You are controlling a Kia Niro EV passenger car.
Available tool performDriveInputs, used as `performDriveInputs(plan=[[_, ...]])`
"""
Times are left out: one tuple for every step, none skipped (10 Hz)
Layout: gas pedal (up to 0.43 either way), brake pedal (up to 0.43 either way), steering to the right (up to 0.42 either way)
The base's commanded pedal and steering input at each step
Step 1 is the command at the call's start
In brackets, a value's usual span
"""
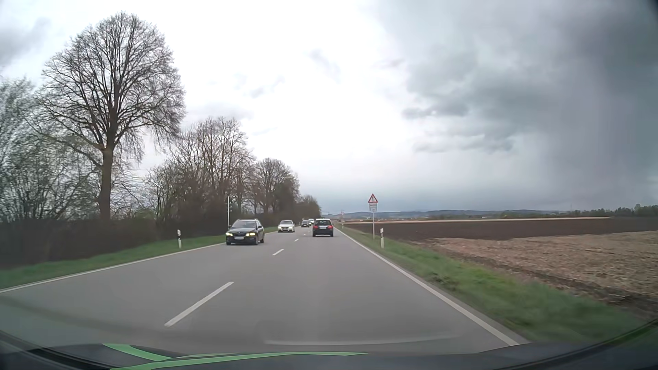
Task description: Follow the waypoints while adhering to traffic rules and regulations
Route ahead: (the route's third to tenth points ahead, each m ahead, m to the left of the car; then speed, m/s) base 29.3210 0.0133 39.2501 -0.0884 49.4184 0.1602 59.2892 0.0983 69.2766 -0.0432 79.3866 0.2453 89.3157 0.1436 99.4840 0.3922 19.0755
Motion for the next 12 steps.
performDriveInputs(plan=[[0.008,0.000,-0.001],[0.000,0.000,0.000],[0.000,0.000,0.000],[0.000,0.000,-0.001],[0.000,0.000,-0.001],[0.000,0.000,-0.001],[0.000,0.000,-0.002],[0.000,0.000,-0.002],[0.000,0.000,-0.002],[0.000,0.000,-0.002],[0.000,0.000,-0.002],[0.000,0.000,-0.002]])
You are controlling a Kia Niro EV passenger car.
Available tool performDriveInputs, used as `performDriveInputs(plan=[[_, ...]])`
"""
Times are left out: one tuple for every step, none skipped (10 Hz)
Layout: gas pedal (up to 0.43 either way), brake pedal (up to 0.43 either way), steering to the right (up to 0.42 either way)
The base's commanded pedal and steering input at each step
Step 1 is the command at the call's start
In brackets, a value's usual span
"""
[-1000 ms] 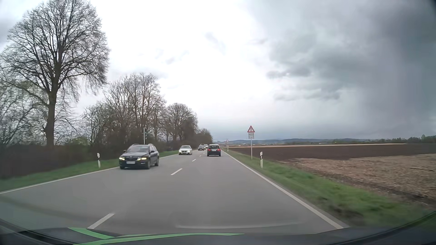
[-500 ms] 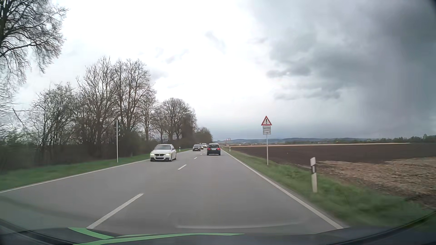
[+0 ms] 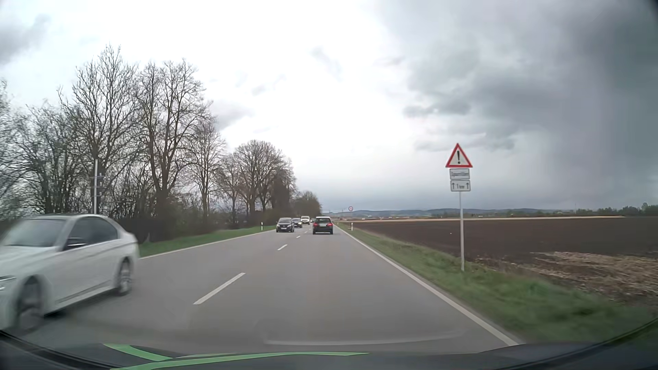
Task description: Follow the waypoints while adhering to traffic rules and regulations
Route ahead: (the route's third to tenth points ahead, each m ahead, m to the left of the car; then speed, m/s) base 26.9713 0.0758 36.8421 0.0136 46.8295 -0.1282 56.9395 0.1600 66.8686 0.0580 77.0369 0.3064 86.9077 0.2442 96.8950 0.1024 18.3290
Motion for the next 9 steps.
performDriveInputs(plan=[[0.000,0.000,-0.002],[0.000,0.000,-0.002],[0.000,0.000,-0.002],[0.000,0.000,-0.001],[0.000,0.000,-0.002],[0.000,0.000,-0.002],[0.008,0.000,-0.002],[0.047,0.000,-0.002],[0.067,0.000,-0.001]])
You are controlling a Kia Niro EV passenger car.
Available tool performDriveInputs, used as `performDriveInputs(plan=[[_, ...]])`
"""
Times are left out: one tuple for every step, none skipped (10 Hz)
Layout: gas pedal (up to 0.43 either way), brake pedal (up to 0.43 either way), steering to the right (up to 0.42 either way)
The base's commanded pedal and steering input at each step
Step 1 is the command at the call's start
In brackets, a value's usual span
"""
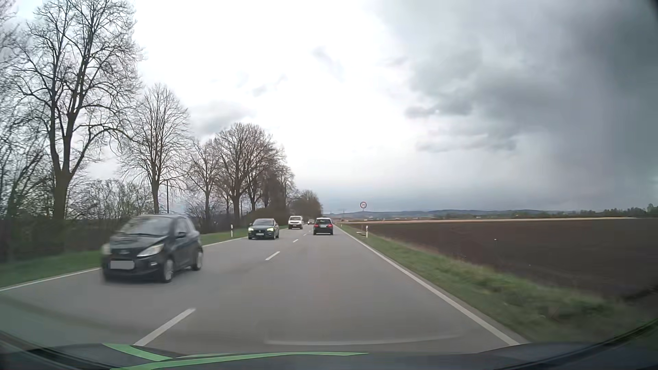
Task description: Follow the waypoints while adhering to traffic rules and regulations
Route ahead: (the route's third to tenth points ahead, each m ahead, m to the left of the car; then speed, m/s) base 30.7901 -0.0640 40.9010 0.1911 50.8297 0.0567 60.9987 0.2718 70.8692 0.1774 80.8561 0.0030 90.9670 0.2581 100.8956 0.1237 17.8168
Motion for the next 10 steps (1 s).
performDriveInputs(plan=[[0.079,0.000,-0.002],[0.087,0.000,-0.001],[0.098,0.000,-0.001],[0.098,0.000,-0.001],[0.098,0.000,-0.001],[0.098,0.000,-0.001],[0.110,0.000,-0.001],[0.110,0.000,0.000],[0.110,0.000,-0.001],[0.110,0.000,0.000]])
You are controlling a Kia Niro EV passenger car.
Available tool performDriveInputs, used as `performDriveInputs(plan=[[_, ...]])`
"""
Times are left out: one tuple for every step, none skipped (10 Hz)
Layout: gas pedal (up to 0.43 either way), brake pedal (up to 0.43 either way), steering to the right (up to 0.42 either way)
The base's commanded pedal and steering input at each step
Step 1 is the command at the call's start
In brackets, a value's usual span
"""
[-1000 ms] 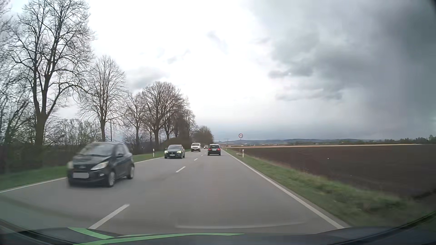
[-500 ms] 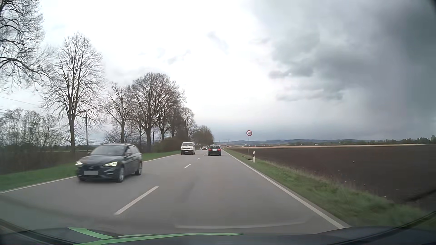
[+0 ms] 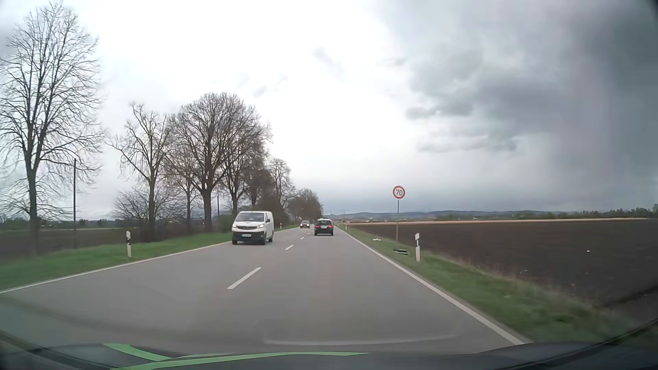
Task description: Follow the waypoints while adhering to traffic rules and regulations
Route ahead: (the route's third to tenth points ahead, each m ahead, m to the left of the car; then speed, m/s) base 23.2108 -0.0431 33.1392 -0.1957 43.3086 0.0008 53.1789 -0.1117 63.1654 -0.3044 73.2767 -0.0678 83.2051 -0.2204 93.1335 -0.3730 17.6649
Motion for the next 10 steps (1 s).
performDriveInputs(plan=[[0.118,0.000,-0.001],[0.118,0.000,0.000],[0.118,0.000,0.000],[0.118,0.000,0.000],[0.118,0.000,0.000],[0.118,0.000,0.000],[0.118,0.000,0.000],[0.118,0.000,0.000],[0.118,0.000,0.000],[0.118,0.000,0.000]])
